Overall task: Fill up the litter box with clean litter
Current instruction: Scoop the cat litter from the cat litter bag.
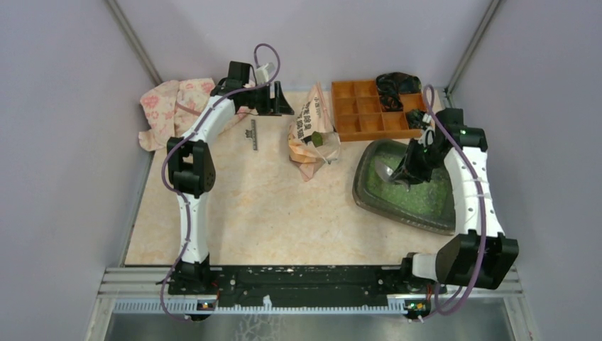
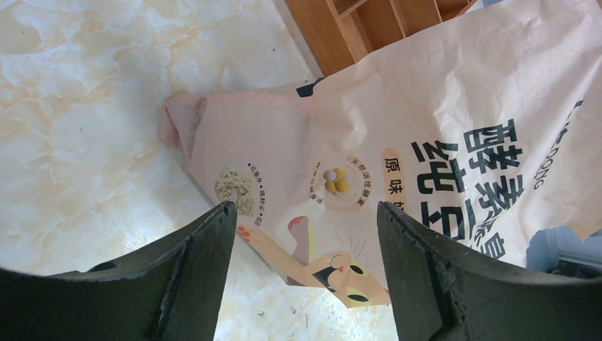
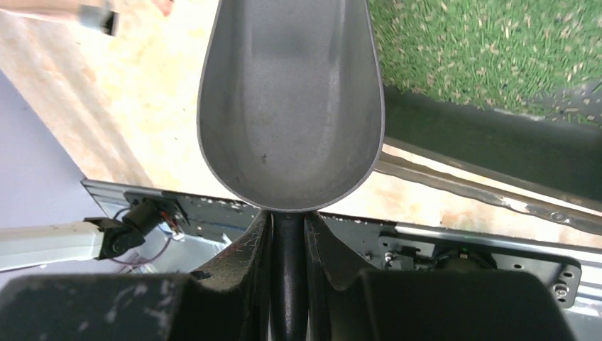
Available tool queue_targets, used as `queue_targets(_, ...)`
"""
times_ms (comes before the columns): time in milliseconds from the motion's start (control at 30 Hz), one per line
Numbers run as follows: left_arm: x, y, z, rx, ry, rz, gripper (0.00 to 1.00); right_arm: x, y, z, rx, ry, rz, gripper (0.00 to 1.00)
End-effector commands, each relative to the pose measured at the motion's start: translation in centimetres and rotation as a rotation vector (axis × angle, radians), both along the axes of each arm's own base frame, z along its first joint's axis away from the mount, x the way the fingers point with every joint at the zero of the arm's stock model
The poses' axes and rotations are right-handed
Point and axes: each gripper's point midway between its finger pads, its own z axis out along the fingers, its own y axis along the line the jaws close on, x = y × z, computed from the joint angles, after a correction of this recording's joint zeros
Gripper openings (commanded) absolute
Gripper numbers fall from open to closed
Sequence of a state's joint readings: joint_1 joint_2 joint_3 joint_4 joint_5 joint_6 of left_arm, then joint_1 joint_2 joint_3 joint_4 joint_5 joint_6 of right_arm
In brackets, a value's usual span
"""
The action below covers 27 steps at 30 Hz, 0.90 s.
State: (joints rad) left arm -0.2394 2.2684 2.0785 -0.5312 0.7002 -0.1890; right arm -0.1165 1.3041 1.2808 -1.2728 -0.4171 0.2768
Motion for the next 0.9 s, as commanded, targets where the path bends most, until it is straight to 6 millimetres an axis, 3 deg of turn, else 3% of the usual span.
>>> queue_targets(0,0.3,0.2,1.4,-0.011,-0.04,-0.012,0.79,2.3,0.6,6.8,0.017,-0.244,-0.008,0.0)
queue_targets(133,0.5,0.4,0.9,0.006,-0.039,0.0,0.79,3.1,1.5,10.2,-0.054,-0.331,0.033,0.0)
queue_targets(267,0.7,0.7,0.3,0.031,-0.036,0.014,0.79,3.2,3.7,11.4,-0.128,-0.401,0.13,0.0)
queue_targets(500,0.8,1.0,-0.6,0.049,-0.018,0.029,0.79,3.5,7.5,9.2,-0.271,-0.419,0.34,0.0)
queue_targets(700,1.0,1.2,-1.0,0.068,-0.015,0.044,0.79,5.7,9.3,7.8,-0.273,-0.422,0.413,0.0)
queue_targets(867,1.3,1.4,-1.2,0.082,-0.011,0.053,0.79,7.3,10.9,5.6,-0.262,-0.373,0.473,0.0)
